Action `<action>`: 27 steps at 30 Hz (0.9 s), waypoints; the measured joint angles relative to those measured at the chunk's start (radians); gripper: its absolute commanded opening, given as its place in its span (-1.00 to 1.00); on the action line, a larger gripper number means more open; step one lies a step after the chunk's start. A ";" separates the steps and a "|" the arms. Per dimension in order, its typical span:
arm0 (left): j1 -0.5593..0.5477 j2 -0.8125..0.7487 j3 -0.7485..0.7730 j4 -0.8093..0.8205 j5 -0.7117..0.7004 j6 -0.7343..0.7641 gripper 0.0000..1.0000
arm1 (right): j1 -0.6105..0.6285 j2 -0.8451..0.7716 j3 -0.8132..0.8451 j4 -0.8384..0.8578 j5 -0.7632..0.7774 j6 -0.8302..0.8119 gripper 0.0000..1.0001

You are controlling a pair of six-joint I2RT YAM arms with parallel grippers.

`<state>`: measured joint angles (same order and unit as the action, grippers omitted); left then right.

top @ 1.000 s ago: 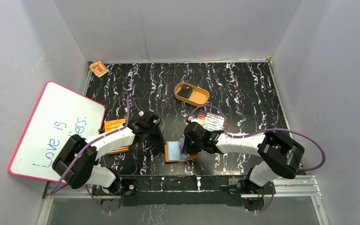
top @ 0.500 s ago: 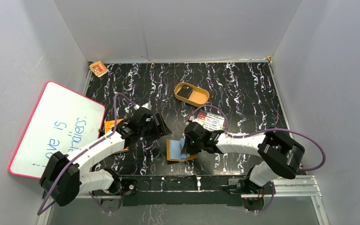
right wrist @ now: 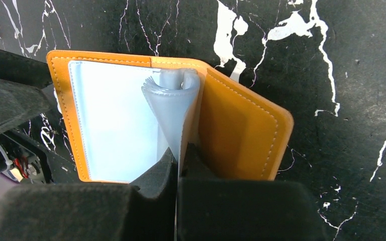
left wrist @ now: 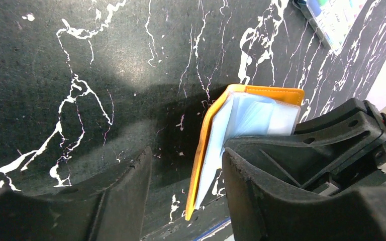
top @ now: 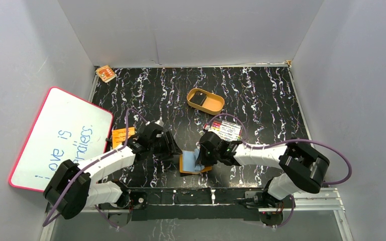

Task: Put the credit cards into the card holder
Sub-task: Open the card holder at the center of the board.

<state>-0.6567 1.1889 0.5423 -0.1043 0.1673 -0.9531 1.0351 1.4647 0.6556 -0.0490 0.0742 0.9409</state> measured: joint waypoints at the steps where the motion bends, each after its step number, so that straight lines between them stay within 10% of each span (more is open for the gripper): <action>1: 0.000 0.001 -0.007 0.009 0.006 -0.001 -0.04 | -0.001 0.000 0.000 0.001 -0.001 0.001 -1.00; 20: 0.000 0.054 -0.063 0.187 0.149 -0.034 -1.00 | -0.014 -0.006 -0.018 0.025 -0.026 0.011 -1.00; 27: -0.001 0.053 -0.029 0.122 0.148 -0.025 -1.00 | -0.015 -0.061 -0.030 0.008 -0.022 -0.006 0.31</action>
<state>-0.6575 1.2419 0.5137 0.0181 0.3149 -0.9779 1.0203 1.4040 0.6254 -0.0406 0.0521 0.9344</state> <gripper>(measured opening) 0.019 0.506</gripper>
